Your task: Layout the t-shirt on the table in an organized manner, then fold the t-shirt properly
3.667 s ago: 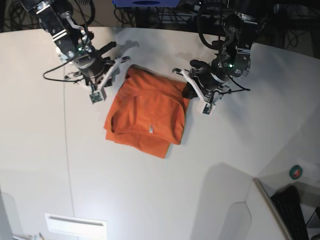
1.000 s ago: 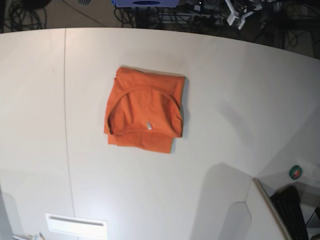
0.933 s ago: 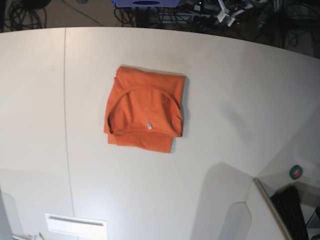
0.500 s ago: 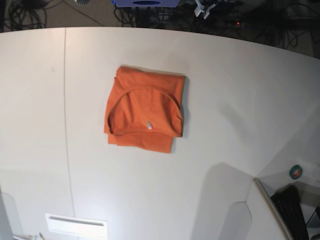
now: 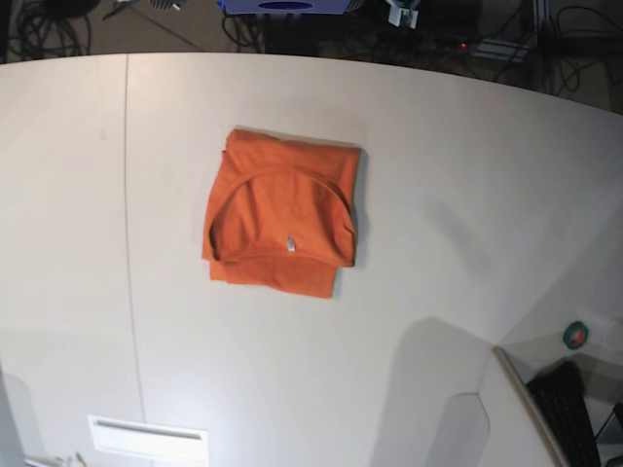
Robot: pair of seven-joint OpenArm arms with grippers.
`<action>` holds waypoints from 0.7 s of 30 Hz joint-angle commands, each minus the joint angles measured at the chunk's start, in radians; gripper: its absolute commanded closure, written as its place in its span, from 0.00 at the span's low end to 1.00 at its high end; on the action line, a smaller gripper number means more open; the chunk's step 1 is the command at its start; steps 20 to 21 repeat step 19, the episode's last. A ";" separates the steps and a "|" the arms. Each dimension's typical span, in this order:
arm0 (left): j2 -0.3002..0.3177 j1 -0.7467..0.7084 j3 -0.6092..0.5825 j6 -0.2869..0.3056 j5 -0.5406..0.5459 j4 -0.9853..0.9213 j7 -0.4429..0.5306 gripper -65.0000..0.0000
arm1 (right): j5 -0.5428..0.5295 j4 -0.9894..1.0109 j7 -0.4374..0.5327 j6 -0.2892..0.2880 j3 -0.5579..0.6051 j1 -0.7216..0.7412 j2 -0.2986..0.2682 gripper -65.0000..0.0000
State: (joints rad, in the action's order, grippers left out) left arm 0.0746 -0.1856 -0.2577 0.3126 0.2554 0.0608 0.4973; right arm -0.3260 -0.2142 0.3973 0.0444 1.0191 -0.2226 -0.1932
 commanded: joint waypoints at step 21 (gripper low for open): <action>0.057 0.011 -0.004 0.001 -0.006 0.007 -0.027 1.00 | -0.003 0.002 0.004 0.010 -0.003 -0.018 0.064 1.00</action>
